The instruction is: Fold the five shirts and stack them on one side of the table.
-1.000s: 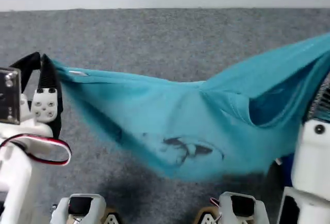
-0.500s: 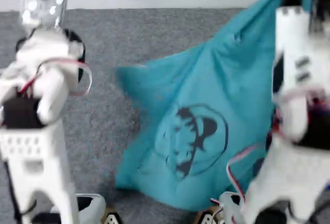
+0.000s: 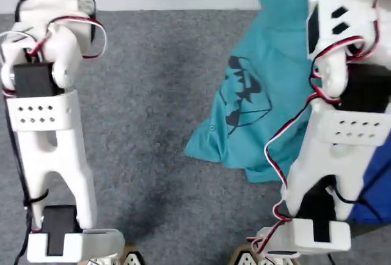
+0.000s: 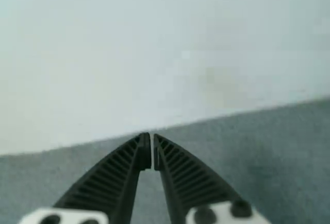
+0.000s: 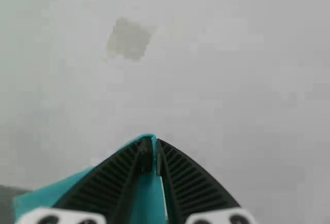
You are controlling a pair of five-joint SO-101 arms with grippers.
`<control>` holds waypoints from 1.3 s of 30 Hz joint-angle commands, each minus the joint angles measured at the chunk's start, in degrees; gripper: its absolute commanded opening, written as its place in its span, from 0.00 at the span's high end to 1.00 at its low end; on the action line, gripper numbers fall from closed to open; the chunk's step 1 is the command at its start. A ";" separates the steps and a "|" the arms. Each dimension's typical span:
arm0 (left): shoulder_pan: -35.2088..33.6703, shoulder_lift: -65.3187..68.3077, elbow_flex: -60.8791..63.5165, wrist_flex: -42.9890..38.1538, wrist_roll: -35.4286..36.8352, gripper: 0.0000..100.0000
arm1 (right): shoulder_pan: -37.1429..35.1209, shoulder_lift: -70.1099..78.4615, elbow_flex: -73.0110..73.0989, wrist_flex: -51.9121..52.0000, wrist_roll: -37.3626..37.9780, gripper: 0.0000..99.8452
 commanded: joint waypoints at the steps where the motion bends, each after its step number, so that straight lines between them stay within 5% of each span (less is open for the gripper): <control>1: 2.99 0.00 -2.33 5.36 0.26 0.99 | -4.00 0.22 -2.20 6.73 0.62 0.99; 10: 5.89 0.09 -2.33 22.42 0.26 0.99 | -11.74 1.63 -0.79 42.77 0.62 0.99; 14: 5.80 0.09 -2.24 27.43 0.18 0.99 | -10.15 -3.21 10.64 42.51 4.40 0.99; 21: 5.89 0.18 -2.24 31.47 0.18 0.99 | -14.37 -22.46 55.21 42.24 11.87 0.99; 29: 5.98 0.26 3.47 30.24 0.18 0.99 | -10.59 -49.71 93.63 42.33 29.54 0.99; 36: 6.33 0.26 11.47 24.09 0.88 0.99 | -2.07 -67.65 99.69 42.33 35.87 0.99; 39: 8.53 0.35 16.13 17.67 7.56 0.99 | -1.45 -71.08 96.88 42.24 29.01 0.96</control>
